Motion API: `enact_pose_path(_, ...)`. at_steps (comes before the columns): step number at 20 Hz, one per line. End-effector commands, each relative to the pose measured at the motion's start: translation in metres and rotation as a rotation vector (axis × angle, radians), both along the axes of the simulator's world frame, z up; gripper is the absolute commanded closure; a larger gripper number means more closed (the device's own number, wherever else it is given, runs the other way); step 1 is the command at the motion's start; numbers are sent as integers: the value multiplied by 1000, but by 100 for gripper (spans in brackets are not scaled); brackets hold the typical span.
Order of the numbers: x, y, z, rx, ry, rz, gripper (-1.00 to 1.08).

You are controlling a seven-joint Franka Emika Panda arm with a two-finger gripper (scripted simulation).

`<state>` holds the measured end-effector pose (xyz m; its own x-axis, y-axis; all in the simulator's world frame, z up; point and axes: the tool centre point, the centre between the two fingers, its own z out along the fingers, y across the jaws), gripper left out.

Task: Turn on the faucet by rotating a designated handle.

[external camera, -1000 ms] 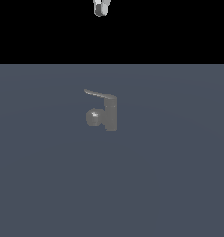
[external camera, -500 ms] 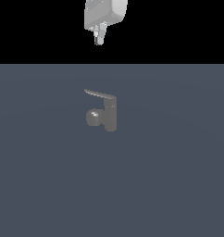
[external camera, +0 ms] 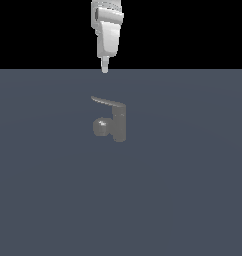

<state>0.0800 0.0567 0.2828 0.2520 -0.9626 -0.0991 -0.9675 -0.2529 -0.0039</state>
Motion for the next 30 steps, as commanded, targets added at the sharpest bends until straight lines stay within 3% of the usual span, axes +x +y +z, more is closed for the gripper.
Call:
enact_pose_path(1, 12, 5, -18, -15, 3, -65, 108)
enact_pose_path(15, 52, 25, -97, -88, 0, -317, 108)
enact_pose_path(30, 50, 30, -110, -100, -3, -353, 108)
